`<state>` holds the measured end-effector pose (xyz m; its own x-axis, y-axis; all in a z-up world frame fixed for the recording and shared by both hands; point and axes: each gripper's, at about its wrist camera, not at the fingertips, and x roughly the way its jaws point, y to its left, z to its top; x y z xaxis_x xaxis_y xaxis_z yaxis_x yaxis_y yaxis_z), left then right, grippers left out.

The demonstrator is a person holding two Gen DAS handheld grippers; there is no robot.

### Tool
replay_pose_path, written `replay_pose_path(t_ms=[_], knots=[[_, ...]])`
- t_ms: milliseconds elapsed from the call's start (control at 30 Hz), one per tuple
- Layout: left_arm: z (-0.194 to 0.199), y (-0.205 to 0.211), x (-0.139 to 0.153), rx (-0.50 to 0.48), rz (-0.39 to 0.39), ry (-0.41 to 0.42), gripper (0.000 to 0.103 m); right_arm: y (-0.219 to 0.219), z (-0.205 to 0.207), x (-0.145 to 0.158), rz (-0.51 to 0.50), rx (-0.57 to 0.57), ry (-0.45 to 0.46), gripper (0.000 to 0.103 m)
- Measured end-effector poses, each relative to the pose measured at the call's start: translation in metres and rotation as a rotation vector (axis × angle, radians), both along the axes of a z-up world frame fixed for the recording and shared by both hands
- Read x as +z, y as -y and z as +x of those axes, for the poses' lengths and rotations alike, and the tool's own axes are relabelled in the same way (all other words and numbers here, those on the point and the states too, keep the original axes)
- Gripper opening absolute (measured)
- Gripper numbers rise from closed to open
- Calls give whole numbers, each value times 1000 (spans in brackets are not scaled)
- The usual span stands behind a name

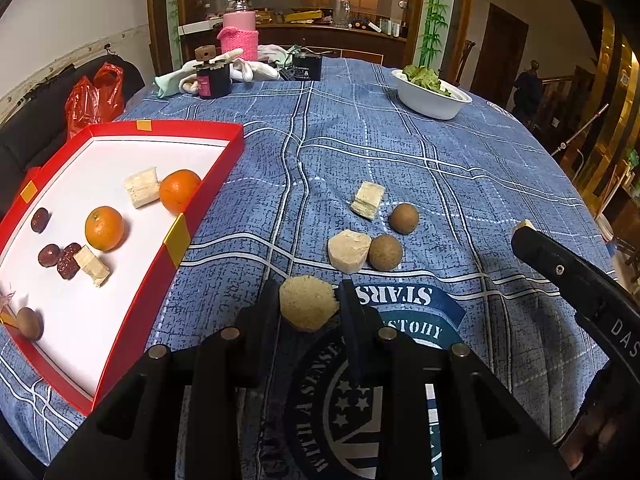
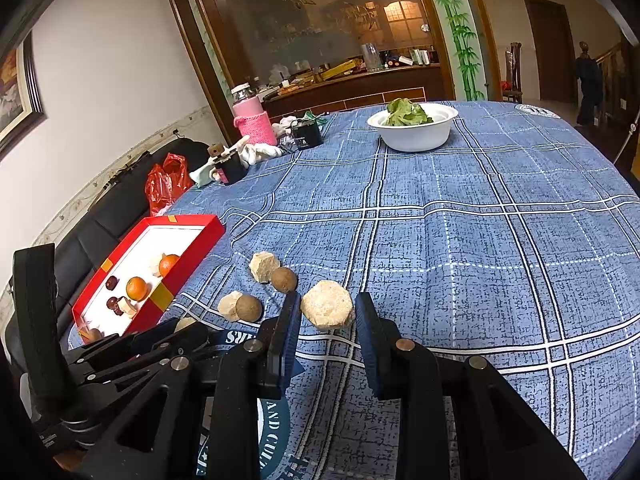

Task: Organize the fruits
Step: 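Carry the cookie and the pastry ball over the white tray with both tools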

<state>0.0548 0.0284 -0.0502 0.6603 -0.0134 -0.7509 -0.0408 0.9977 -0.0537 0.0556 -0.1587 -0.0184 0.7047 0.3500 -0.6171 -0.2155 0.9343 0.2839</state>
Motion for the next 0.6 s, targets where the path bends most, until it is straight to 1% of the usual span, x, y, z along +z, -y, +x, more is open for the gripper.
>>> replay_pose_path(t_ms=[400,533,600], knots=[[0,-2,0,2,-6,5,27,-1,0,-1,-17,-2,0,29],[-4,-3,5,2,-5,25,27,-2,0,-1,-27,-2,-1,29],[-6,-8,7,10,-26,14,27,-4,0,0,-37,-1,2,29]])
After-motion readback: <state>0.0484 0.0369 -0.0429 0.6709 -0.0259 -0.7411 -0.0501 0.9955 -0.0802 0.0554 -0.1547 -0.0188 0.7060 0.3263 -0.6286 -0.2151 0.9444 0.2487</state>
